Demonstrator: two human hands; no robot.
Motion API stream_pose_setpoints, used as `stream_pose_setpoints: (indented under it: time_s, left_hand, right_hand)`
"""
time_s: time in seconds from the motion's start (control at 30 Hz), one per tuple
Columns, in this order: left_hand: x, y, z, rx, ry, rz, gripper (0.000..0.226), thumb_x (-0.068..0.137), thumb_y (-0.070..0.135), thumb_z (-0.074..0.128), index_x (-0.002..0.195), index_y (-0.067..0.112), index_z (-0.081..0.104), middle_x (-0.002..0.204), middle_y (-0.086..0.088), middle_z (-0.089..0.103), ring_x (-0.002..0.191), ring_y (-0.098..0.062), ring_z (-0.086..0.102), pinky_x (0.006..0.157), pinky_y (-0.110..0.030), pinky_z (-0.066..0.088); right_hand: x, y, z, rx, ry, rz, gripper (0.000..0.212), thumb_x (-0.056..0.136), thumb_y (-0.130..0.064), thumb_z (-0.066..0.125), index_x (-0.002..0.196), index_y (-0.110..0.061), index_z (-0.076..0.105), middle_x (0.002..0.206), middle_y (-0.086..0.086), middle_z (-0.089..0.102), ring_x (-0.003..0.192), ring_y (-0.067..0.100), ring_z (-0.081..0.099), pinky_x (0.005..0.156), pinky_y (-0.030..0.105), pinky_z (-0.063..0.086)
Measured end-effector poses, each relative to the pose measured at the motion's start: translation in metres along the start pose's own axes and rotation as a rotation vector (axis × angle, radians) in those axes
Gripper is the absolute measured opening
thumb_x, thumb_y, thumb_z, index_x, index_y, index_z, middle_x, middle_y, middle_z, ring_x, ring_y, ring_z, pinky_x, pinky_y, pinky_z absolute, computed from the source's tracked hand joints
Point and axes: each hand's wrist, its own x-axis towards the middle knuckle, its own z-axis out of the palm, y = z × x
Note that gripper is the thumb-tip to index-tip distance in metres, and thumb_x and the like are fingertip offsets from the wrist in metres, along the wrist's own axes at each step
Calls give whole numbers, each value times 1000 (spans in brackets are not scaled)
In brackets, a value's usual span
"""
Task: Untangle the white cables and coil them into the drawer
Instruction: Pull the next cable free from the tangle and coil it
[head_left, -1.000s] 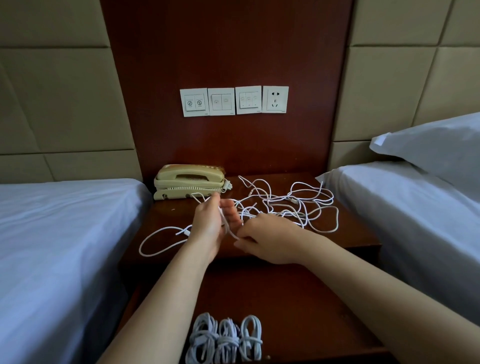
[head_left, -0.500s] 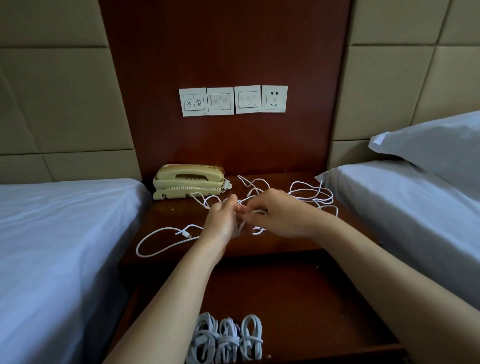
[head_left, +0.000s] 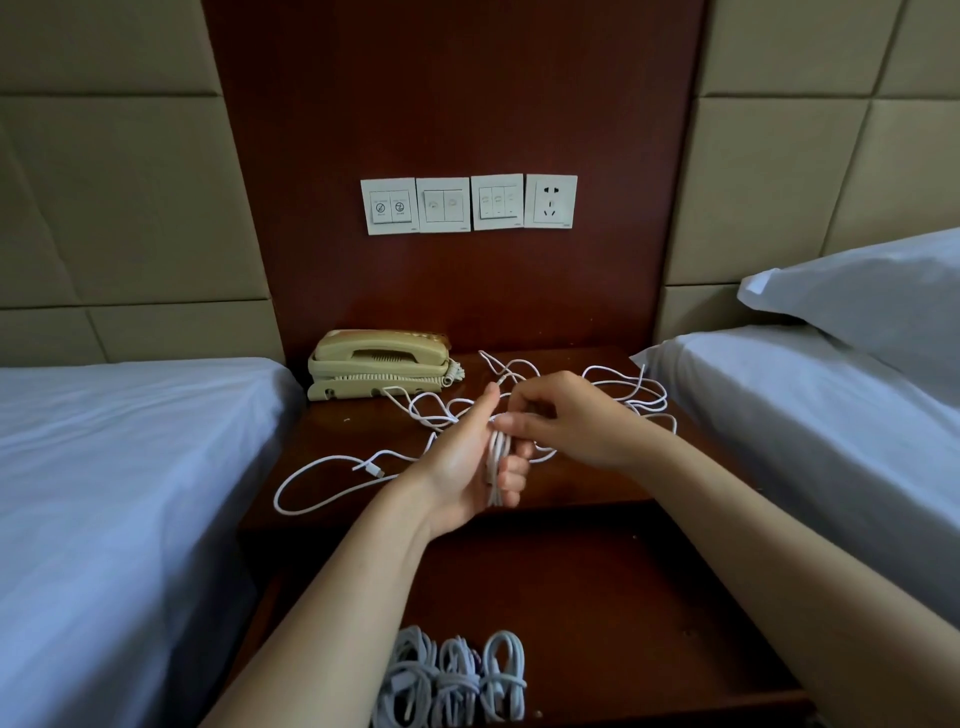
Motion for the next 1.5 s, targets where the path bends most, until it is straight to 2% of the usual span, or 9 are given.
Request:
stream_pose_setpoints:
  time_s: [0.23,0.33,0.53,0.67,0.8,0.9,1.1,1.33,1.5]
  left_hand:
    - [-4,2,-3,-94,-46,23,53,96,52,33,57,16,37,42,10,23,34,-3,22,37,-16,27]
    - [-4,2,-7,-119,-3,77,46,100,37,33,58,18,32,42,11,22,33,-2,22,36,-16,28]
    - [-6,5,-13,-170,56,139,44,100,26,34,57,18,30,40,10,21,32,-2,21,35,-16,27]
    - [-8,7,-16,-215,34,136,46,99,31,37,55,19,31,42,10,21,33,-3,20,35,-16,26]
    - [-11,3,-15,-190,-86,57,41,86,37,49,50,20,37,43,11,21,34,-1,21,34,-13,22]
    - [-11,0,-13,-200,-133,47,38,81,34,51,49,20,37,41,11,22,32,0,21,32,-13,22]
    - [-9,3,-11,-363,-103,121,42,88,30,45,48,18,40,38,11,24,30,-1,23,32,-12,23]
    - [-4,5,-12,-620,24,160,43,99,29,36,58,15,40,41,9,28,31,-2,29,35,-13,29]
    - [-1,9,-10,-675,146,228,39,100,28,36,65,13,42,41,9,31,32,-2,32,36,-13,34]
  right_hand:
    - [1,11,11,-35,145,-13,27,88,-37,60,72,-16,57,59,-2,54,53,5,41,56,30,37]
    - [-5,21,17,-95,257,60,35,90,-46,53,66,-20,52,49,-6,44,48,7,38,52,31,32]
    - [-11,29,13,-104,315,57,47,91,-41,54,52,-18,39,48,-4,32,47,9,29,50,29,23]
    - [-9,16,11,-154,468,-5,43,89,-35,60,51,-27,41,41,-9,31,40,10,33,45,23,24]
    - [-2,11,13,-206,567,-13,41,89,-38,60,61,-7,57,41,-6,37,40,17,40,46,30,31]
    - [1,11,14,-248,588,-17,41,89,-38,60,63,-6,58,43,-4,40,44,25,45,46,32,31]
    - [-1,14,27,-407,449,27,39,92,-41,54,64,-14,52,59,7,58,61,31,54,51,31,29]
    - [-9,9,37,-521,248,-79,52,85,-47,22,78,-13,60,75,11,65,72,35,60,57,31,31]
    - [-16,-9,31,-615,40,-127,30,99,-35,35,104,-16,57,98,10,66,93,35,60,65,33,34]
